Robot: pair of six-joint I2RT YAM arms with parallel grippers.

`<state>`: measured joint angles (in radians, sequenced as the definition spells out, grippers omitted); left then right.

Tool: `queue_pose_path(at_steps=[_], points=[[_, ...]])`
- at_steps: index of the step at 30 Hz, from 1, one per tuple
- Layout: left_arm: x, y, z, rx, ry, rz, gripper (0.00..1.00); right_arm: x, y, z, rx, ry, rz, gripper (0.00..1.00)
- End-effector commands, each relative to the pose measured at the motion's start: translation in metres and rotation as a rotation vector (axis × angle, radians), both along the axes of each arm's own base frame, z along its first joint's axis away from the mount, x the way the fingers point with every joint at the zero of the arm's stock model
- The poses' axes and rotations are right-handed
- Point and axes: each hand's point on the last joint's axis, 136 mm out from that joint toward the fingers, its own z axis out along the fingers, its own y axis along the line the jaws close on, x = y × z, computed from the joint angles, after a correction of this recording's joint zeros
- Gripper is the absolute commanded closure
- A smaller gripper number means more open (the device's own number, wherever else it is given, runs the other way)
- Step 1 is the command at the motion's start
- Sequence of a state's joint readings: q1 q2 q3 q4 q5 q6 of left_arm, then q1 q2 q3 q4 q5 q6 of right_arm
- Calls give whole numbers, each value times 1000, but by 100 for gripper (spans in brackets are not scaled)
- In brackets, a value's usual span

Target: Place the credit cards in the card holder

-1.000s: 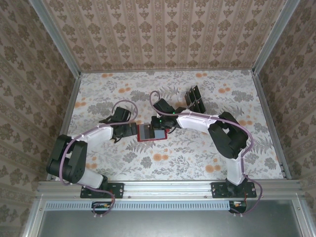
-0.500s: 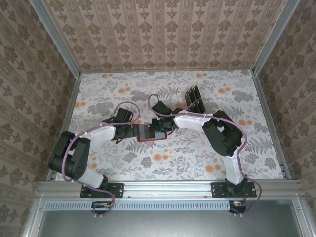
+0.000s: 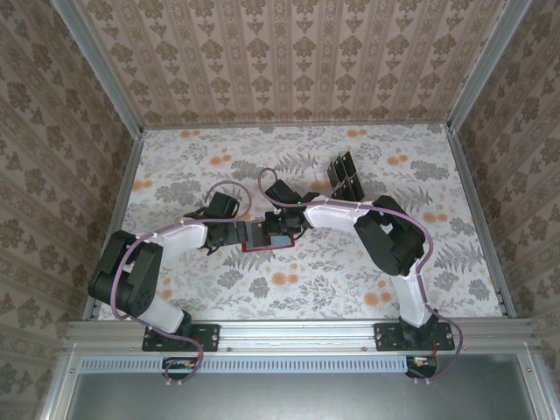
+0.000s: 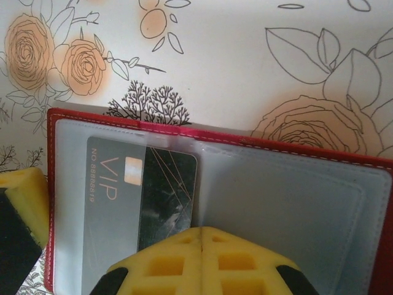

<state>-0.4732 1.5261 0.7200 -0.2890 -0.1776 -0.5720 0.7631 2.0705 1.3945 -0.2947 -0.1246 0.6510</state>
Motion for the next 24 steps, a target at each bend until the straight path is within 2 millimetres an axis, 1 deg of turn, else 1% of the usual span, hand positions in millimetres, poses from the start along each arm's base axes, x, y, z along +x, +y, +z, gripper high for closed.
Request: queue_pose_path(at_steps=[1, 13, 15, 19, 22, 24], points=[[-10, -8, -15, -30, 45, -11, 0, -5, 13, -1, 26, 26, 22, 94], [-10, -10, -16, -36, 44, -17, 0, -11, 34, 2, 65, 37, 50, 95], [-10, -10, -15, -36, 43, -17, 0, -11, 35, 2, 67, 39, 55, 94], [-9, -10, -15, -32, 43, -18, 0, -12, 30, 7, 49, 21, 58, 94], [-10, -9, -15, -30, 44, -17, 0, -11, 19, 13, 37, -1, 51, 94], [-10, -9, -16, -29, 46, -18, 0, -11, 8, 14, 25, -7, 39, 94]])
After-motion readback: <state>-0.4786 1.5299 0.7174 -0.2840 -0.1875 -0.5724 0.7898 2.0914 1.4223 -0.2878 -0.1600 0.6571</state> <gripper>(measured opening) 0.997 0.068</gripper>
